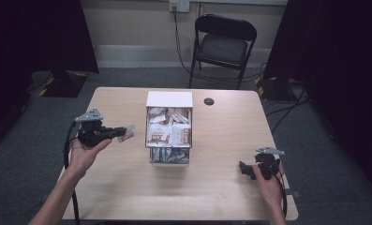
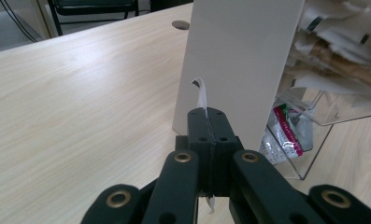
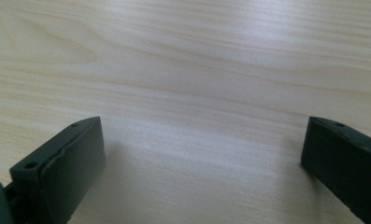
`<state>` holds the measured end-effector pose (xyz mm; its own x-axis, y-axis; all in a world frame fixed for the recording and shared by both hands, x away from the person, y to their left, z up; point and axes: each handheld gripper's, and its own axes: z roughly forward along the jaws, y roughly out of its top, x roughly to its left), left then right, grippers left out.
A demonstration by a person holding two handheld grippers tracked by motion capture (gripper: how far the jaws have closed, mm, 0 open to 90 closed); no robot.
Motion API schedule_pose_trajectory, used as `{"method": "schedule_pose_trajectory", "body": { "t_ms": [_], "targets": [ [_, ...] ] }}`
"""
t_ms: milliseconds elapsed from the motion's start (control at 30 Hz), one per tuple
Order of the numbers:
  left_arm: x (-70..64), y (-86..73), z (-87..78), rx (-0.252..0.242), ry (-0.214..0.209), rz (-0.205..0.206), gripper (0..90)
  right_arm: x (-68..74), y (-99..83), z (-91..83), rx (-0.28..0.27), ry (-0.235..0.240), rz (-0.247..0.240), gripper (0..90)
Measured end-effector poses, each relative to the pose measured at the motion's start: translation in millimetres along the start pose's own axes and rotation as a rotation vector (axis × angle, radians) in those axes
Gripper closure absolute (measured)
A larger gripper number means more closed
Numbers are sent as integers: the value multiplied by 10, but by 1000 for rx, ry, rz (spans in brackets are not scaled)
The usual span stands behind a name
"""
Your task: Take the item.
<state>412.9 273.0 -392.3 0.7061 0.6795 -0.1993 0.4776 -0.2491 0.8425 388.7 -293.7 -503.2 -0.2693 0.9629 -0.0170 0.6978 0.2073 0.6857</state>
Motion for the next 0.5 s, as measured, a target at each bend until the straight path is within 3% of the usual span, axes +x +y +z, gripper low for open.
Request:
{"method": "schedule_pose_trajectory", "body": {
  "t_ms": [67,100,267,500],
  "targets": [
    [20,-36,53,-1,-14,-20,900,0,0,0,0,0,0,0],
    [25,-56,90,17,5,-15,900,0,0,0,0,0,0,0],
    [40,-132,233,58,9,-18,900,0,0,0,0,0,0,0],
    [58,-217,334,41,1,-36,900,0,0,0,0,0,0,0]
  ]
}}
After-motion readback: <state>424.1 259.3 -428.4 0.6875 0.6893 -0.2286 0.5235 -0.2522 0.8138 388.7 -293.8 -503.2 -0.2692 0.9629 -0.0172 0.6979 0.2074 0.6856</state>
